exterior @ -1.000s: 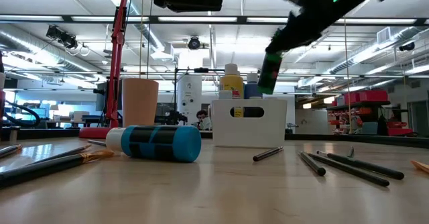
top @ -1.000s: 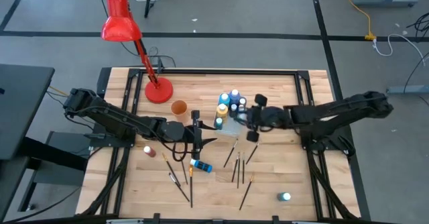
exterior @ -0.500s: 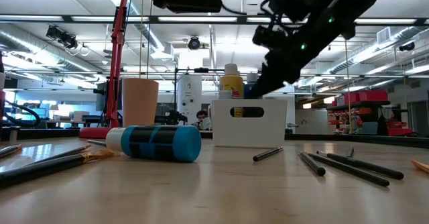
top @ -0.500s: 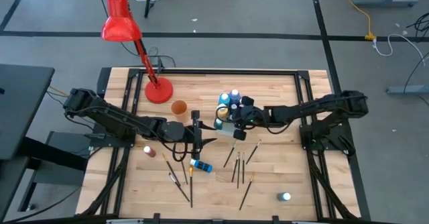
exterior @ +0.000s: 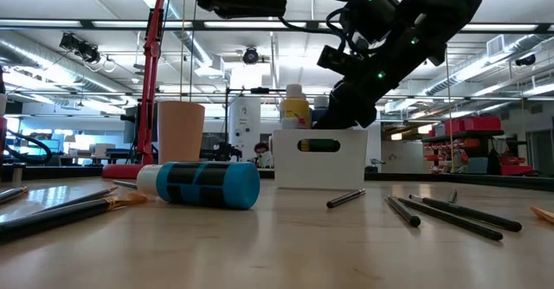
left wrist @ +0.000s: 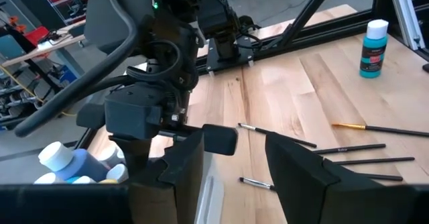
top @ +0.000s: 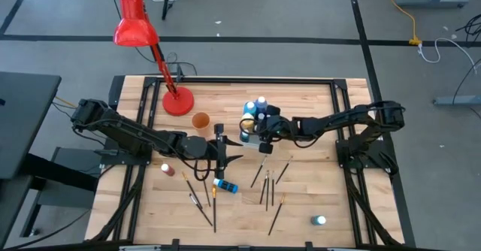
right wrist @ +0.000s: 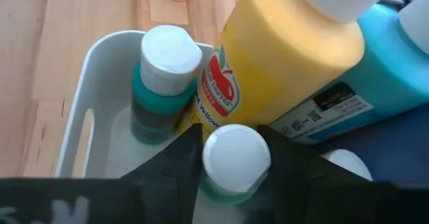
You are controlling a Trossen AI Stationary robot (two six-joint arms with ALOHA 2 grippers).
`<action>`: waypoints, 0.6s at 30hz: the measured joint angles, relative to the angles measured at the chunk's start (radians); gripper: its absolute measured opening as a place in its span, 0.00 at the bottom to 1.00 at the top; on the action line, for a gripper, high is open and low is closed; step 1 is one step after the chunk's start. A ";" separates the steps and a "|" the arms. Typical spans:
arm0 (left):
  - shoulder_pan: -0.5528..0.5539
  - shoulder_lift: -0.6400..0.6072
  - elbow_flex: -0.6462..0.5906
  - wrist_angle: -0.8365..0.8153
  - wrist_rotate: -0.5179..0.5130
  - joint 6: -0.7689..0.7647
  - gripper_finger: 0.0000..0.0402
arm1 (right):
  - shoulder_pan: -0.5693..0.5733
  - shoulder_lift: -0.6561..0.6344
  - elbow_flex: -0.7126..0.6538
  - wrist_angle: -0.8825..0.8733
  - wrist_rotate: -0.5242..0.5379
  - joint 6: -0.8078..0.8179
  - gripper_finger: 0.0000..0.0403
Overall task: Pick & Place Paint Supplies
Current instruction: Put the small green paint bottle into the white bin
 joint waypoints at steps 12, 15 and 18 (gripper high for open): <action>0.000 0.000 0.000 -0.017 0.012 -0.008 0.42 | 0.000 -0.002 0.000 0.001 0.002 -0.005 0.37; 0.000 0.000 0.000 -0.021 0.037 -0.007 0.42 | 0.000 -0.003 0.000 0.001 0.008 -0.003 0.37; 0.000 0.000 0.000 -0.021 0.041 -0.007 0.42 | 0.000 -0.004 0.000 -0.008 0.000 -0.003 0.39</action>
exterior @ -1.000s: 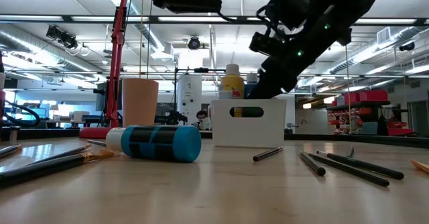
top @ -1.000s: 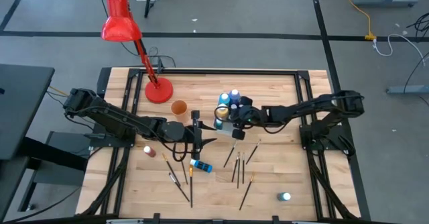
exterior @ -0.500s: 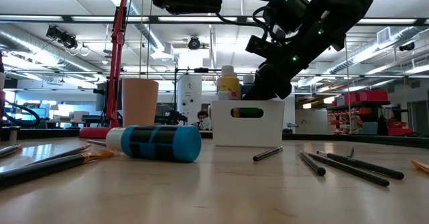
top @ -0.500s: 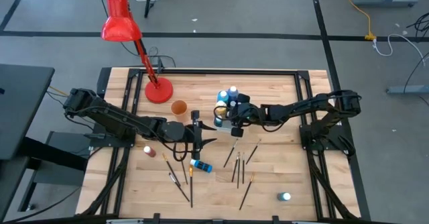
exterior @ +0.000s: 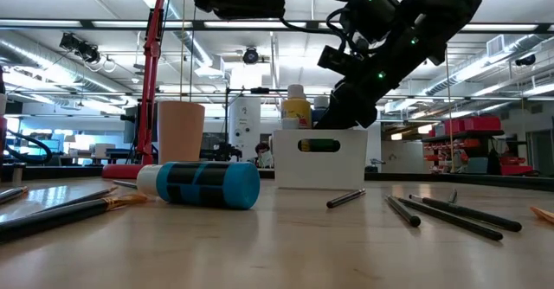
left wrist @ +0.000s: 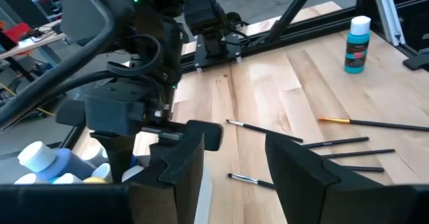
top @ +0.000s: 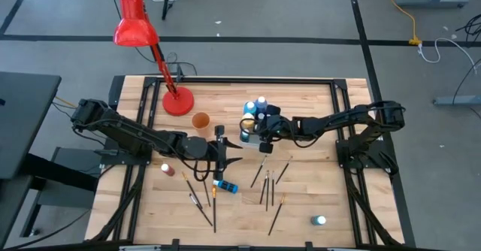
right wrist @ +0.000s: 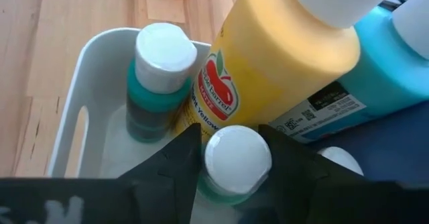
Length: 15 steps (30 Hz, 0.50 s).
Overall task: Pick & Place Paint Supplies
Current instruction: Put the small green paint bottle into the white bin, then put the small blue paint bottle into the white bin
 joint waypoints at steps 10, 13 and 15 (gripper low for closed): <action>0.000 0.000 0.000 -0.001 -0.001 -0.005 0.42 | 0.000 0.000 0.000 -0.004 0.053 -0.003 0.58; 0.000 0.000 0.000 -0.001 -0.001 -0.008 0.42 | 0.001 -0.013 0.000 -0.006 0.071 -0.021 0.59; 0.000 0.000 0.000 -0.002 -0.001 -0.008 0.42 | 0.001 -0.025 0.000 -0.007 0.072 -0.021 0.59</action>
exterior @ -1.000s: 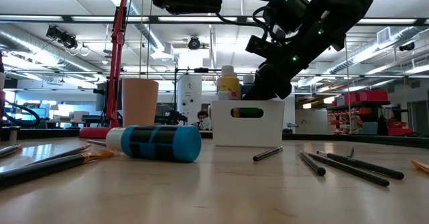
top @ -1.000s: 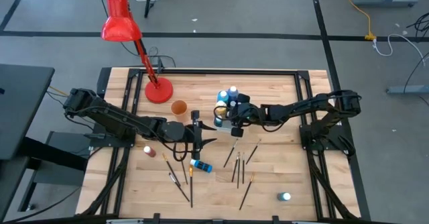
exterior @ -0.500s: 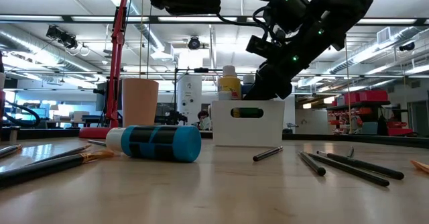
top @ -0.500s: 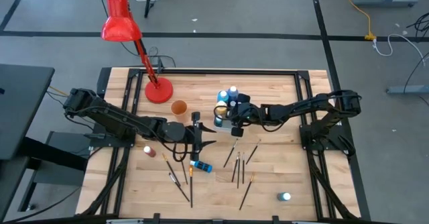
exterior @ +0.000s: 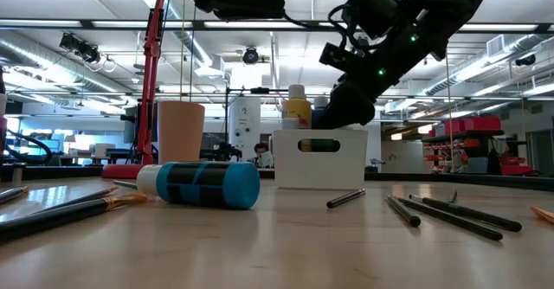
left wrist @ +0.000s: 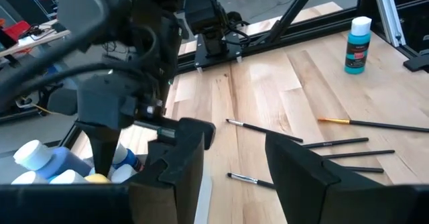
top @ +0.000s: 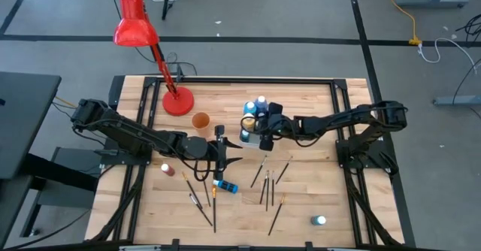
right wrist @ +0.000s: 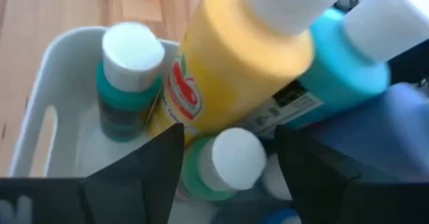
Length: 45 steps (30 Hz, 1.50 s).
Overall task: Pick & Place Paint Supplies
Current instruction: Put the small blue paint bottle into the white bin
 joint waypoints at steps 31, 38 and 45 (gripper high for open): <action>-0.096 0.000 -0.203 -0.226 0.239 -0.382 0.42 | 0.225 -0.183 0.000 0.046 -0.158 0.240 0.53; -0.116 0.000 -0.331 -0.010 0.221 -0.355 0.48 | 0.232 -0.183 0.000 0.113 -0.158 0.253 0.53; -0.130 0.023 -0.399 0.134 0.228 -0.344 0.55 | 0.232 -0.182 0.000 0.152 -0.157 0.266 0.53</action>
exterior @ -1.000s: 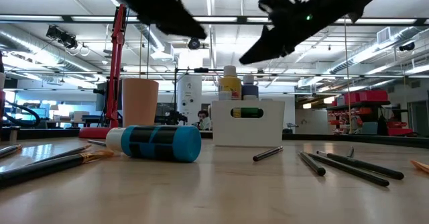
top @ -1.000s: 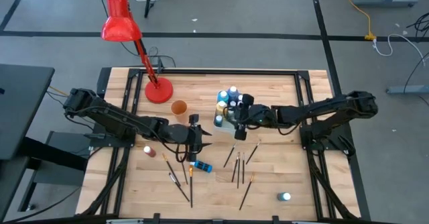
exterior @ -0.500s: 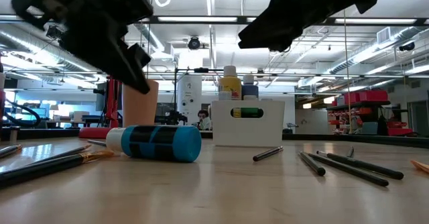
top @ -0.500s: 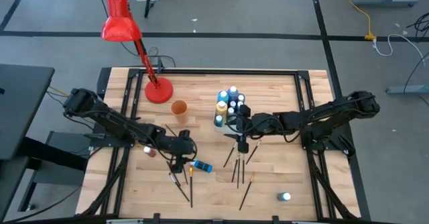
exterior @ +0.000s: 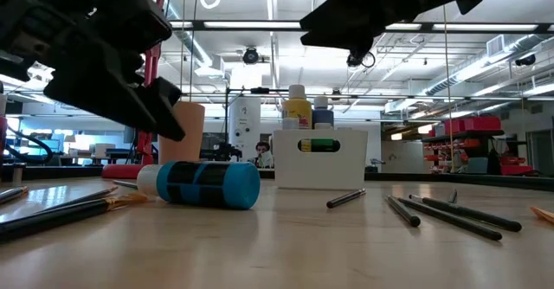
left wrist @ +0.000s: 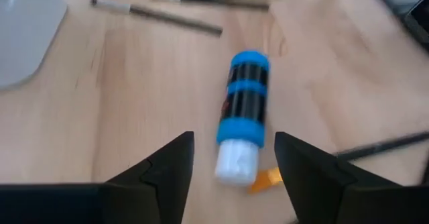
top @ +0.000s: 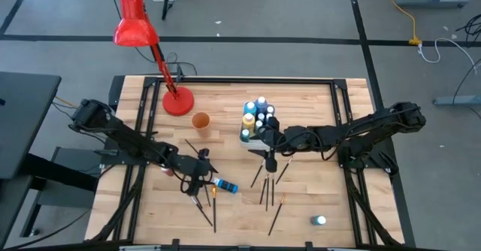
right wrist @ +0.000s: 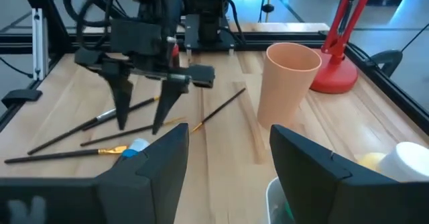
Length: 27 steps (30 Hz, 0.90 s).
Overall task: Pick & Place Paint Supplies
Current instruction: Put the small blue paint bottle into the white bin
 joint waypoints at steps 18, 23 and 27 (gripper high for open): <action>-0.008 0.207 0.018 0.136 0.023 -0.007 0.44 | 0.000 0.000 0.000 -0.007 0.000 -0.003 0.53; -0.008 0.205 0.018 0.134 0.041 -0.008 0.31 | 0.000 0.000 0.000 -0.009 0.000 -0.004 0.53; -0.008 0.205 0.023 0.127 0.041 -0.007 0.31 | 0.000 0.000 0.000 -0.009 -0.024 -0.002 0.53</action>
